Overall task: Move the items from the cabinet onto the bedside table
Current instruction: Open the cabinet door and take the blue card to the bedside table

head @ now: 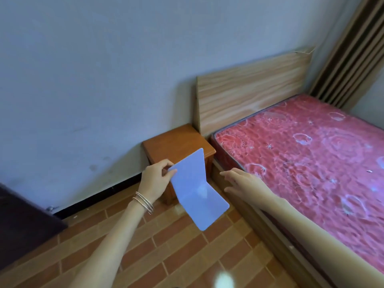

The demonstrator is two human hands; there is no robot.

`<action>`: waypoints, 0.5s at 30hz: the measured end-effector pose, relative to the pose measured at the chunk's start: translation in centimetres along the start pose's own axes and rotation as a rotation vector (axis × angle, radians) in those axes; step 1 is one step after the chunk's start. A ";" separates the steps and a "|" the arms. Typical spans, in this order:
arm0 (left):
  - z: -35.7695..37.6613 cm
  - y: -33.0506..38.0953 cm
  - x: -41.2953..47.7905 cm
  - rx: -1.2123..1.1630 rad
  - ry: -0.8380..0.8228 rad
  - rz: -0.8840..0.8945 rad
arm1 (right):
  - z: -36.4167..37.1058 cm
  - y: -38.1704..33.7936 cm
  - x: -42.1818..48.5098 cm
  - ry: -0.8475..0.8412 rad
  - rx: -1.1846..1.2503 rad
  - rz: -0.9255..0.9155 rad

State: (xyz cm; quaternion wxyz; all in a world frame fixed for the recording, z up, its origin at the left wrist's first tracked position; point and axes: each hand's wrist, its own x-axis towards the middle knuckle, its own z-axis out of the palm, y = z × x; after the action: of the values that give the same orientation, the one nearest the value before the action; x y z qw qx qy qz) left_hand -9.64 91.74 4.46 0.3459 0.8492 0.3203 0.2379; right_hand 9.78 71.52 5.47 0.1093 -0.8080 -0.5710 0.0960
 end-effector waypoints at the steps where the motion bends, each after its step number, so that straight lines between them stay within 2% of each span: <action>1: 0.0 -0.6 0.9 -0.012 0.015 -0.025 | 0.2 0.1 1.3 -0.021 -0.025 -0.030; 8: -0.4 -5.9 8.2 -0.010 0.023 -0.093 | 2.8 0.6 11.3 -0.025 -0.160 -0.211; 15: -1.6 -11.2 17.2 0.098 -0.019 -0.047 | 5.3 -0.1 21.8 0.001 -0.231 -0.266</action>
State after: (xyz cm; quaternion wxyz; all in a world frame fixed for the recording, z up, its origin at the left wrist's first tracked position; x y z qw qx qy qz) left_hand -3.16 110.82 0.36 0.3122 0.8597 0.3481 0.2059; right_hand 15.37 92.50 -0.22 0.0278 -0.7325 -0.6801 0.0141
